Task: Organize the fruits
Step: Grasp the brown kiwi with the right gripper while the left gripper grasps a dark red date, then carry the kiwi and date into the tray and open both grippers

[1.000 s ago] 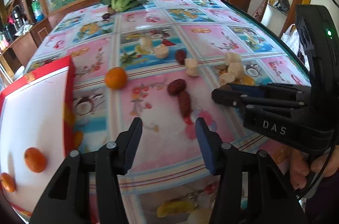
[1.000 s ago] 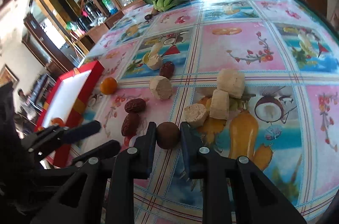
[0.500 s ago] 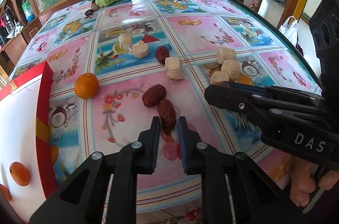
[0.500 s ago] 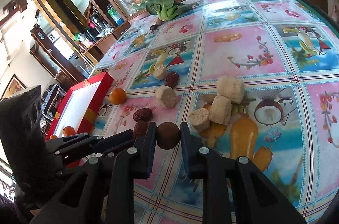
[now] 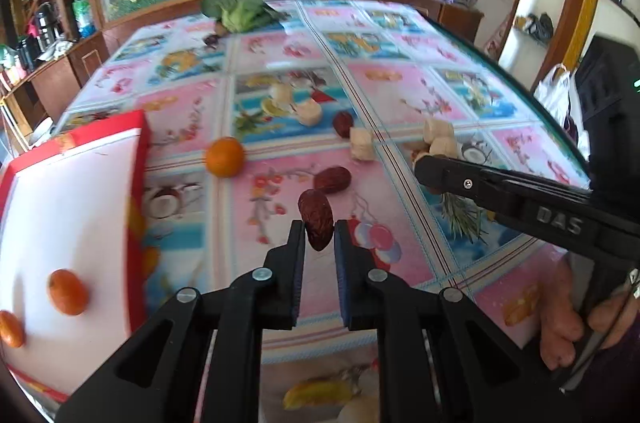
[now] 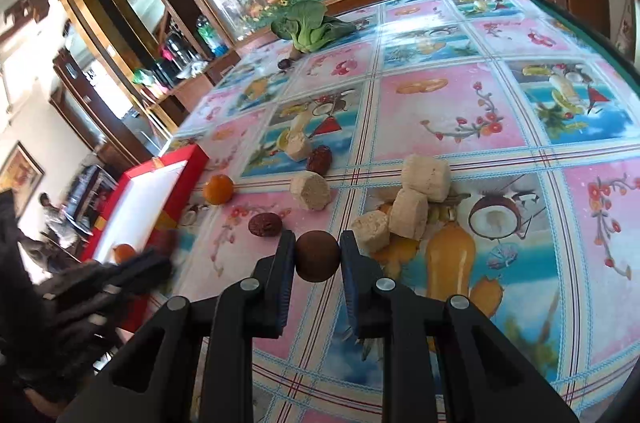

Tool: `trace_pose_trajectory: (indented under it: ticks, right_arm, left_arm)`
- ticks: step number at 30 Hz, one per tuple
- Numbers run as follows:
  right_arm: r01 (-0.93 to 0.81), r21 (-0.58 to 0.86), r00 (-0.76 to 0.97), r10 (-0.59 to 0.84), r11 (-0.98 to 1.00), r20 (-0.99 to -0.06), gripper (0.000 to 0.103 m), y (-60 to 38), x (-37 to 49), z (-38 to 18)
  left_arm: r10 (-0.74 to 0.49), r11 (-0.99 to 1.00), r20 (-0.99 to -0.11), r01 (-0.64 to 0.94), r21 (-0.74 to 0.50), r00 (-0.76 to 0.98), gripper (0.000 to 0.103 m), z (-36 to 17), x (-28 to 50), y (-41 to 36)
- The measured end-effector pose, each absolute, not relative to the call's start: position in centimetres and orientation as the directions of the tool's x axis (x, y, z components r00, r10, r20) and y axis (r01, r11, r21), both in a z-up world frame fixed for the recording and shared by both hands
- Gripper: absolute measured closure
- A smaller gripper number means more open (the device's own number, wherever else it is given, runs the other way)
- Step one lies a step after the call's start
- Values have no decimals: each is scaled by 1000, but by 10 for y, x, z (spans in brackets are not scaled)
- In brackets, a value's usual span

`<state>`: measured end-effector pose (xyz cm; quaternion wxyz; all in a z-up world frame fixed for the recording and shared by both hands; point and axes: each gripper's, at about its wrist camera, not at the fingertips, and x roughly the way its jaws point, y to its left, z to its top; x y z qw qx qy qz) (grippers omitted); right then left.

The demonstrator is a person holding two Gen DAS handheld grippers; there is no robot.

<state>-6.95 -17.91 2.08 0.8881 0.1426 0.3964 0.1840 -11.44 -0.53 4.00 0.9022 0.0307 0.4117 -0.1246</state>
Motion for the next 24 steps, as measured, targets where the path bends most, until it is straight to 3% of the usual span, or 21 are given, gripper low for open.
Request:
trace_pose_trajectory:
  ticks: [4,16,24]
  right_arm:
    - [-259,327,632,416,909,-654,82,-150,-78,27]
    - [-490,351,511,589,798,-626,82,-20,-90,49]
    - [-557,324,450,606,764,-655,82,42,-96,39]
  left_arm:
    - [-166,979,-713,201,-37,682,87,56,-128,18]
    - [55,998,-634,-31,50,771,87,72,-151,106]
    - [171,984,-638,-167,67,751,87,61,-158,163]
